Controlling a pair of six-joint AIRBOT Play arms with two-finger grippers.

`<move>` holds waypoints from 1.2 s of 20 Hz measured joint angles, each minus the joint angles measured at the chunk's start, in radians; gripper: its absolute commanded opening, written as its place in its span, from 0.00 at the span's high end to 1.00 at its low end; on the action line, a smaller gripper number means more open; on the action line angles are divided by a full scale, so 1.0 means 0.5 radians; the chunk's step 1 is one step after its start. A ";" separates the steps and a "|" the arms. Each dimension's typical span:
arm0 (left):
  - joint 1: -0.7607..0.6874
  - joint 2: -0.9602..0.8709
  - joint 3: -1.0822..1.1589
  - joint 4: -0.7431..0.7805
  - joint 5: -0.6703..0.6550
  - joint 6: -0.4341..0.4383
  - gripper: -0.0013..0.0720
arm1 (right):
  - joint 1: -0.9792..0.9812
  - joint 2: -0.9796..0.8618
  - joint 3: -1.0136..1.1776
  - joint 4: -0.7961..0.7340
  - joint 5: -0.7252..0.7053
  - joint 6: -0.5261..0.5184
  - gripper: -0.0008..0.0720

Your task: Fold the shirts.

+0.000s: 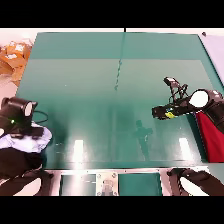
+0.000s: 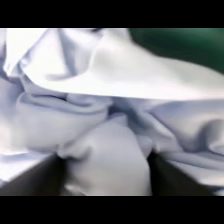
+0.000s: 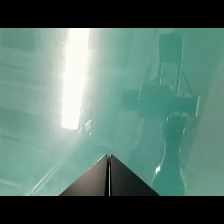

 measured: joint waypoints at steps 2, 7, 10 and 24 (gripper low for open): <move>0.085 0.001 -0.052 0.017 -0.009 0.013 0.94 | 0.000 0.000 0.000 0.001 0.000 0.000 0.97; 0.102 -0.002 0.344 -0.083 -0.155 0.145 0.94 | 0.000 0.000 0.000 0.001 -0.002 0.000 0.97; -0.109 -0.002 0.888 -0.290 -0.178 0.199 0.95 | 0.000 0.000 0.000 0.037 -0.017 0.001 0.97; -1.195 -0.452 1.769 -0.983 0.472 0.296 0.01 | -0.244 0.000 0.490 0.208 0.090 0.047 0.39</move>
